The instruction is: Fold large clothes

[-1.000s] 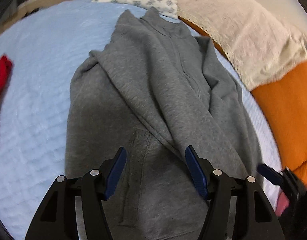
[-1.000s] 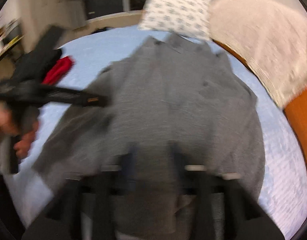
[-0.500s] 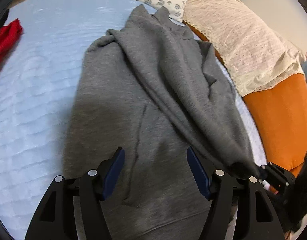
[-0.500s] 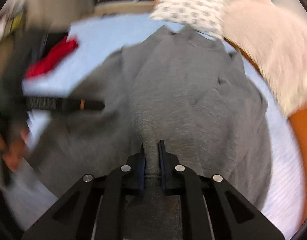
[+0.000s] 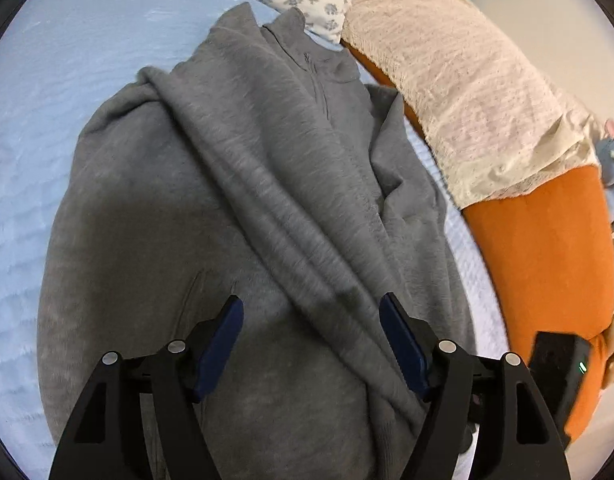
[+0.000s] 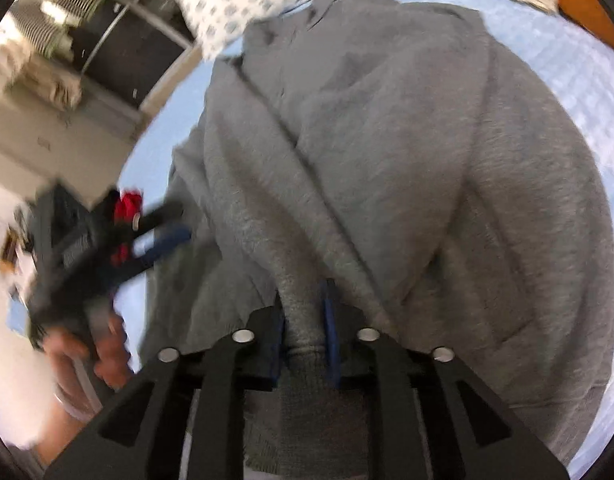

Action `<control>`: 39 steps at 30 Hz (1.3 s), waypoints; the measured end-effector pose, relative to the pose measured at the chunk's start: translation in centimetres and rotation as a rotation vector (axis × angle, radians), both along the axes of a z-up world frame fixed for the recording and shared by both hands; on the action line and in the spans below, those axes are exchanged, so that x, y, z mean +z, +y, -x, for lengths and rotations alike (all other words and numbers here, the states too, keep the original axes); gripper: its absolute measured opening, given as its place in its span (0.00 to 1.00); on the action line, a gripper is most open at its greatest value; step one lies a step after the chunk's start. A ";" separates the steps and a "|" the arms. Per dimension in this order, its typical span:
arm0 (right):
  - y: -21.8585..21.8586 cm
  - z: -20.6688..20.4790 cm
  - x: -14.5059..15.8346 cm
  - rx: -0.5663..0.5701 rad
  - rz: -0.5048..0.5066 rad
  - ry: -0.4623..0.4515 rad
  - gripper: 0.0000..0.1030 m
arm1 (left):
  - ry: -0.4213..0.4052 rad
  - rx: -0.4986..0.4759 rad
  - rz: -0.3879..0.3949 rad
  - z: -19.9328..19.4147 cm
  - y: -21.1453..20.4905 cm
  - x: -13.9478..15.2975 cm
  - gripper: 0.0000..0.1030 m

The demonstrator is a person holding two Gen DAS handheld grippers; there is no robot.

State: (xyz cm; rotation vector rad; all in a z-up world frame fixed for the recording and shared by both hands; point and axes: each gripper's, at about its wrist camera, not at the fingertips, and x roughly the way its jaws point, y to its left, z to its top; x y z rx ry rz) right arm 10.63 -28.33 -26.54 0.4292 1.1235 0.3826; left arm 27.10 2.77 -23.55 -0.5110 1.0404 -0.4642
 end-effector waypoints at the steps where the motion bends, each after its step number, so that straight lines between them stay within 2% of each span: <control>1: 0.5 0.3 0.4 0.014 0.020 -0.022 0.21 | 0.000 -0.005 -0.006 -0.3 -0.3 0.0 0.71; 4: 1.7 1.0 1.6 0.055 0.099 -0.069 0.24 | 0.015 -0.018 -0.043 -1.3 -1.1 -0.4 0.71; 5: 1.9 1.2 2.0 0.059 0.133 -0.072 0.40 | 0.019 -0.027 -0.044 -1.4 -1.2 -0.6 0.69; 6: 1.9 1.4 2.4 0.057 0.158 -0.087 0.62 | 0.024 -0.039 -0.055 -1.6 -1.5 -0.8 0.64; 7: 1.7 1.7 3.0 0.049 0.179 -0.116 0.69 | 0.027 -0.050 -0.083 -1.6 -1.8 -0.8 0.61; 8: 1.5 2.1 3.4 0.045 0.193 -0.136 0.73 | 0.021 -0.057 -0.090 -1.5 -1.8 -0.9 0.53; 9: 1.1 2.4 4.1 0.041 0.184 -0.158 0.73 | 0.017 -0.064 -0.085 -1.4 -1.8 -1.0 0.40; 11: 0.3 2.8 5.1 0.013 0.162 -0.182 0.72 | 0.027 -0.069 -0.072 -1.3 -1.6 -1.2 0.27; 13: -0.1 2.0 4.8 -0.001 0.175 -0.160 0.73 | 0.038 -0.065 -0.068 -1.3 -1.4 -1.7 0.22; 14: -0.3 1.5 4.2 0.002 0.186 -0.143 0.70 | 0.041 -0.063 -0.067 -1.3 -1.5 -1.7 0.19; 15: 0.1 0.5 3.3 0.016 0.192 -0.116 0.59 | 0.041 -0.061 -0.061 -1.2 -1.4 -1.8 0.18; 17: 1.0 -1.3 0.9 0.057 0.214 -0.026 0.45 | 0.035 -0.063 -0.057 -1.1 -1.4 -1.5 0.15; 18: 1.2 -2.1 0.1 0.073 0.211 -0.007 0.31 | 0.030 -0.066 -0.059 -1.0 -1.4 -1.3 0.14; 19: 1.4 -2.4 -0.3 0.075 0.214 0.003 0.25 | 0.024 -0.073 -0.056 -0.9 -1.3 -1.0 0.14; 20: 1.4 -2.5 -0.2 0.070 0.206 0.006 0.13 | 0.027 -0.080 -0.054 -0.9 -1.1 -0.8 0.13; 21: 1.0 -2.5 0.2 0.058 0.169 0.003 0.07 | 0.033 -0.091 -0.050 -0.8 -0.8 -0.6 0.12; 22: 0.5 -2.1 1.4 0.032 0.106 -0.013 0.07 | 0.034 -0.104 -0.043 -0.7 -0.3 -0.2 0.12; 25: -0.4 -1.3 3.6 0.009 0.008 -0.045 0.07 | 0.017 -0.113 -0.050 -0.3 1.3 1.1 0.11; 27: -0.9 -1.2 3.8 0.005 -0.042 -0.029 0.07 | 0.002 -0.109 -0.062 -0.2 2.5 1.8 0.11; 31: -1.0 -1.6 1.5 0.006 -0.047 0.030 0.08 | 0.031 -0.096 -0.091 -0.5 3.6 0.6 0.11; 34: -0.2 -1.7 0.2 0.016 0.040 0.033 0.08 | 0.073 -0.107 -0.156 -0.6 2.7 -1.9 0.11; 35: 0.2 -1.7 -0.1 0.028 0.100 0.020 0.12 | 0.081 -0.114 -0.188 -0.6 2.2 -2.9 0.11; 36: 0.5 -1.7 -0.2 0.037 0.157 0.009 0.24 | 0.067 -0.109 -0.202 -0.4 1.9 -3.3 0.11; 38: 0.7 -1.3 0.9 0.042 0.196 -0.021 0.34 | 0.044 -0.096 -0.212 0.1 1.9 -2.6 0.13; 39: 0.6 -0.8 1.9 0.037 0.199 -0.048 0.45 | 0.035 -0.087 -0.208 0.3 2.0 -2.1 0.19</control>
